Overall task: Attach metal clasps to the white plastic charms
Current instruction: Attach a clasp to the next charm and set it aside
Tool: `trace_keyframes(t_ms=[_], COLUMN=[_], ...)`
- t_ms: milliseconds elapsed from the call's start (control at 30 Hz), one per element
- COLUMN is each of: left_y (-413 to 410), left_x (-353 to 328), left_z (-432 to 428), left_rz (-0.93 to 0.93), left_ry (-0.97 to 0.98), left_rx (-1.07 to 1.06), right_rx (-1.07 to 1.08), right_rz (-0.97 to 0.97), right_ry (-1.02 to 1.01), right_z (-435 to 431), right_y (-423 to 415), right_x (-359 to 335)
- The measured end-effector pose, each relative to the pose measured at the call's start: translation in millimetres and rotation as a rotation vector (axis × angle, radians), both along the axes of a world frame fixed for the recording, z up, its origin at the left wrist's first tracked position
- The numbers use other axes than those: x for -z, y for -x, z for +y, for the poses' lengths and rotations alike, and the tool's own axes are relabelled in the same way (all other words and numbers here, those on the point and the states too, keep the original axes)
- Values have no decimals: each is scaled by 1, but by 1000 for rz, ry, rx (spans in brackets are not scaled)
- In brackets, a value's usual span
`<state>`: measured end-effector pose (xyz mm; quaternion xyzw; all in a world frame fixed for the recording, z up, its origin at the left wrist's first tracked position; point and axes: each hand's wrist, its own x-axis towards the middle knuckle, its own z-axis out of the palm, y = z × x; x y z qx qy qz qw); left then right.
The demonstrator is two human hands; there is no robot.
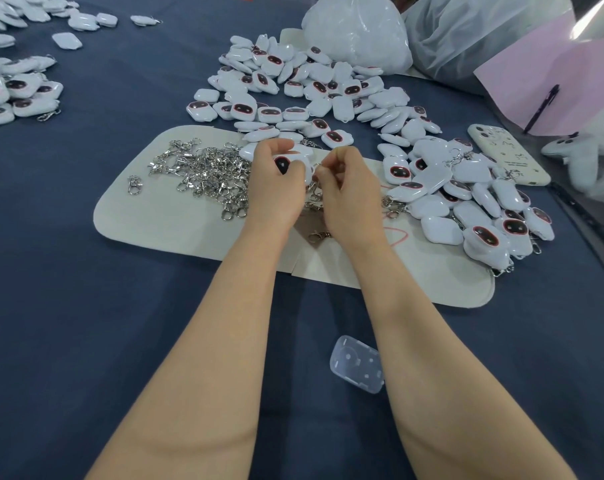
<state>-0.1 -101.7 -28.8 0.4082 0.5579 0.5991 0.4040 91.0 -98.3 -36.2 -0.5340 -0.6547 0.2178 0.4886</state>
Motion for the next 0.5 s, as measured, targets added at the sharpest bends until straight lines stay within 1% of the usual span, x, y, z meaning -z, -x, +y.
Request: trace_keyframes(t_ms=[100,200,300,500], left_y=[0,0,0,0], left_x=[-1,0,2,1], left_z=[0,0,0,0], left_rz=[-20,22,61,48], left_ry=[10,3,-17,-19], left_rx=[7,-1,-25,-28], right_rx=[7,16,31,37], right_rz=[2,23,10,-48], right_ry=[6,24,41,65], right_z=[0,0,0,1], right_y=[0,0,1,1], right_x=[0,-1,0,2])
